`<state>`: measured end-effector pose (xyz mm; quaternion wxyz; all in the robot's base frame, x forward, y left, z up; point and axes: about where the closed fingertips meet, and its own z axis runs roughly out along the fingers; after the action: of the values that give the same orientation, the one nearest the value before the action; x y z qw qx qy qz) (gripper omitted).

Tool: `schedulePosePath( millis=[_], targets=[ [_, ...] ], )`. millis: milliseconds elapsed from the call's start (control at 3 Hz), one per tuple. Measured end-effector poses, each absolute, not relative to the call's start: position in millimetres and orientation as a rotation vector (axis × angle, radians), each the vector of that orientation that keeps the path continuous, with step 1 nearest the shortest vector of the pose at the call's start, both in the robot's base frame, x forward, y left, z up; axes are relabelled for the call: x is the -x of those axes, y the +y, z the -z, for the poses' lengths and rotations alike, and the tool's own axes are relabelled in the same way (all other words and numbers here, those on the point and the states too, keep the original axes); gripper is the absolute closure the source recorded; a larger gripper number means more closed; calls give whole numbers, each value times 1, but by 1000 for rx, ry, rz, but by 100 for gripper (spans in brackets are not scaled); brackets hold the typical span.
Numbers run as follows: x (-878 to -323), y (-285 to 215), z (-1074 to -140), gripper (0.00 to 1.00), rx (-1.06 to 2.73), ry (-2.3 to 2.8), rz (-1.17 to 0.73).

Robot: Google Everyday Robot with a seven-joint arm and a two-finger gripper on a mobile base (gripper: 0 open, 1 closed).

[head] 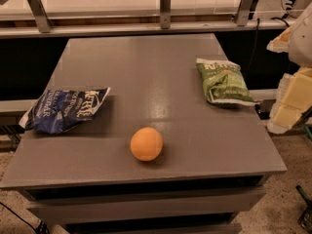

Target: Pick orange

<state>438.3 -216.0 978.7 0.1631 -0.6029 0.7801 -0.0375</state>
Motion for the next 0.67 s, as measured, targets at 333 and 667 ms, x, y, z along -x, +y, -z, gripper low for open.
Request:
schedulePosePath(
  millis=[333, 667],
  targets=[
    [-438, -216, -979, 0, 1720, 2225, 107],
    [-438, -214, -979, 0, 1727, 2215, 104]
  ],
)
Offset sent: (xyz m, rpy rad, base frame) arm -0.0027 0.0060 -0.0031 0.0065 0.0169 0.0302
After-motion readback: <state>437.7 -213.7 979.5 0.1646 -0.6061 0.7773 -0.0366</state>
